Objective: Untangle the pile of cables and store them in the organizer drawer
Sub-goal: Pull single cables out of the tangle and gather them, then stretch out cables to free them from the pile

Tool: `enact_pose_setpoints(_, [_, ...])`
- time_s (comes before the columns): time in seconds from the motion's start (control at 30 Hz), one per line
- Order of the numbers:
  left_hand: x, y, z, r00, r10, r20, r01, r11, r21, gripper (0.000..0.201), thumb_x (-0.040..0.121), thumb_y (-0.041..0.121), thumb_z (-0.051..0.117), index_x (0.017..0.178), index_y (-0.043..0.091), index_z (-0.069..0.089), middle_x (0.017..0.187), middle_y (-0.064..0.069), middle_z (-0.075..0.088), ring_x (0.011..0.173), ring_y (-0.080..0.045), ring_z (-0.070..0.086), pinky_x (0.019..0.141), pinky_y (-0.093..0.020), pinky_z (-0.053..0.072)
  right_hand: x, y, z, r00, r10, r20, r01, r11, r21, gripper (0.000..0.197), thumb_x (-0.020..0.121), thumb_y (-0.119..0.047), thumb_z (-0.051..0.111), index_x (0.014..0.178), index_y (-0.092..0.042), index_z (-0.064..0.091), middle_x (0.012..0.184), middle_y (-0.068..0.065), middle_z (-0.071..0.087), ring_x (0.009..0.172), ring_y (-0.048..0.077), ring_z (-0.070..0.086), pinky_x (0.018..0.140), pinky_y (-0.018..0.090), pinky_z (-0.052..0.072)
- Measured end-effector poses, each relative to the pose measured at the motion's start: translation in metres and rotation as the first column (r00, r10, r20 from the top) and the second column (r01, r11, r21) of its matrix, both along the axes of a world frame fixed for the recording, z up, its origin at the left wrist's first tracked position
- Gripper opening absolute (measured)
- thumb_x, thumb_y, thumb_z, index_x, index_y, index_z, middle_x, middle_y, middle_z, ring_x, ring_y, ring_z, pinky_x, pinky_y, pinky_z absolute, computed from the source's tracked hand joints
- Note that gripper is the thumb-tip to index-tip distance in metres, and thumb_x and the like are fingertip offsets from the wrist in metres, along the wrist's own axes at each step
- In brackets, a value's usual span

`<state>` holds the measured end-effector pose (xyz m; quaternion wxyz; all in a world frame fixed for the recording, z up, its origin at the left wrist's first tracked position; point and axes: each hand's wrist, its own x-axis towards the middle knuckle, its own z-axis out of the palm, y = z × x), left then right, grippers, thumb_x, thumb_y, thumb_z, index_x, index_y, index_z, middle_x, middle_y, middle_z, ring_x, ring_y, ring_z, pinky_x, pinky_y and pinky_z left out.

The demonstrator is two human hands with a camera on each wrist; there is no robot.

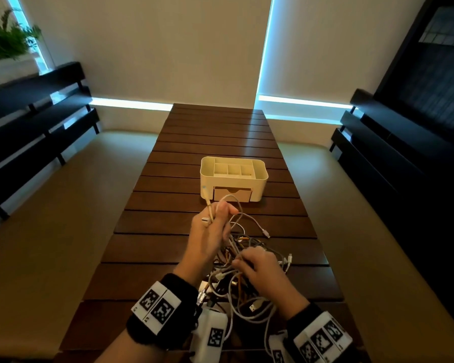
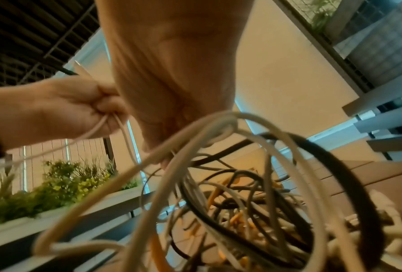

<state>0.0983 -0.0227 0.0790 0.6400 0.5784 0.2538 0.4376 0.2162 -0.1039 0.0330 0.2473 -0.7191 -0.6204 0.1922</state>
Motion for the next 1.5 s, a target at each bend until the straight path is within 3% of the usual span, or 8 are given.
enact_pose_setpoints(0.3, [-0.043, 0.032, 0.07, 0.814, 0.244, 0.527, -0.078, 0.945, -0.318, 0.039, 0.095, 0.037, 0.037, 0.068, 0.021, 0.061, 0.041, 0.009, 0.032, 0.035, -0.001, 0.026, 0.036, -0.013, 0.024, 0.024, -0.017, -0.028, 0.987, -0.143, -0.079, 0.142, 0.99, -0.025, 0.01, 0.087, -0.014, 0.061, 0.089, -0.016, 0.07, 0.077, -0.015, 0.058, 0.077, -0.001, 0.052, 0.077, 0.02, 0.04])
enact_pose_setpoints(0.5, [-0.032, 0.021, 0.072, 0.891, 0.08, 0.446, 0.041, 0.967, -0.253, 0.026, 0.09, 0.034, 0.042, 0.079, 0.016, 0.055, 0.043, 0.008, 0.035, 0.034, -0.001, 0.027, 0.034, -0.014, 0.024, 0.007, -0.006, 0.013, 0.974, -0.127, -0.185, 0.146, 0.985, 0.089, 0.031, 0.082, -0.028, 0.068, 0.112, -0.03, 0.06, 0.088, -0.019, 0.061, 0.091, 0.002, 0.053, 0.077, 0.017, 0.039])
enact_pose_setpoints(0.6, [-0.026, 0.01, 0.058, 0.905, 0.027, 0.424, 0.093, 0.961, -0.259, 0.024, 0.089, 0.034, 0.042, 0.082, 0.014, 0.055, 0.042, 0.008, 0.035, 0.034, -0.002, 0.027, 0.035, -0.015, 0.023, -0.007, 0.0, 0.038, 0.798, -0.09, -0.596, 0.122, 0.992, 0.013, 0.036, 0.086, -0.04, 0.057, 0.12, -0.03, 0.051, 0.092, 0.002, 0.07, 0.069, 0.004, 0.063, 0.069, 0.018, 0.044])
enact_pose_setpoints(0.83, [-0.022, -0.004, 0.04, 0.911, -0.029, 0.41, 0.147, 0.954, -0.26, 0.029, 0.092, 0.033, 0.038, 0.078, 0.016, 0.057, 0.043, 0.007, 0.035, 0.036, -0.003, 0.026, 0.038, -0.019, 0.019, -0.015, 0.001, 0.056, 0.721, -0.324, -0.613, 0.46, 0.885, 0.074, 0.05, 0.084, -0.059, 0.032, 0.093, -0.017, 0.058, 0.091, 0.003, 0.06, 0.068, 0.01, 0.053, 0.06, 0.019, 0.042])
enact_pose_setpoints(1.07, [-0.021, -0.02, 0.019, 0.958, -0.126, 0.257, 0.169, 0.974, -0.151, 0.031, 0.093, 0.039, 0.043, 0.078, 0.019, 0.061, 0.047, 0.004, 0.038, 0.04, -0.007, 0.027, 0.042, -0.02, 0.026, -0.023, 0.004, 0.073, 0.263, 0.006, -0.965, 0.331, 0.939, 0.096, 0.039, 0.088, -0.037, 0.041, 0.101, -0.006, 0.062, 0.073, 0.004, 0.067, 0.058, 0.011, 0.053, 0.049, 0.019, 0.038])
enact_pose_setpoints(1.27, [-0.034, -0.018, 0.007, 0.986, 0.161, -0.042, -0.166, 0.968, -0.187, 0.034, 0.094, 0.041, 0.042, 0.106, 0.022, 0.067, 0.098, -0.015, 0.064, 0.067, -0.043, 0.051, 0.074, -0.046, 0.055, -0.011, -0.004, 0.08, 0.369, 0.101, -0.924, 0.438, 0.858, 0.269, 0.024, 0.098, -0.01, 0.036, 0.116, -0.015, 0.05, 0.056, -0.001, 0.047, 0.047, 0.008, 0.039, 0.045, 0.017, 0.034])
enact_pose_setpoints(1.37, [-0.044, -0.005, 0.005, 0.936, 0.353, -0.003, -0.337, 0.889, -0.31, 0.032, 0.096, 0.037, 0.039, 0.095, 0.019, 0.065, 0.077, -0.001, 0.055, 0.035, -0.013, 0.032, 0.037, -0.015, 0.036, -0.008, -0.008, 0.076, 0.423, 0.045, -0.905, 0.461, 0.849, 0.258, 0.021, 0.098, -0.012, 0.036, 0.107, -0.014, 0.055, 0.053, -0.004, 0.042, 0.043, 0.007, 0.031, 0.043, 0.019, 0.027])
enact_pose_setpoints(1.5, [-0.04, -0.008, 0.013, 0.945, 0.323, 0.047, -0.301, 0.917, -0.262, 0.035, 0.099, 0.031, 0.037, 0.089, 0.013, 0.065, 0.062, 0.003, 0.045, 0.04, -0.001, 0.029, 0.037, -0.013, 0.022, -0.015, -0.01, 0.076, 0.489, 0.02, -0.872, 0.461, 0.843, 0.278, 0.018, 0.098, -0.016, 0.035, 0.104, -0.019, 0.052, 0.065, 0.0, 0.061, 0.049, 0.011, 0.048, 0.05, 0.022, 0.043])
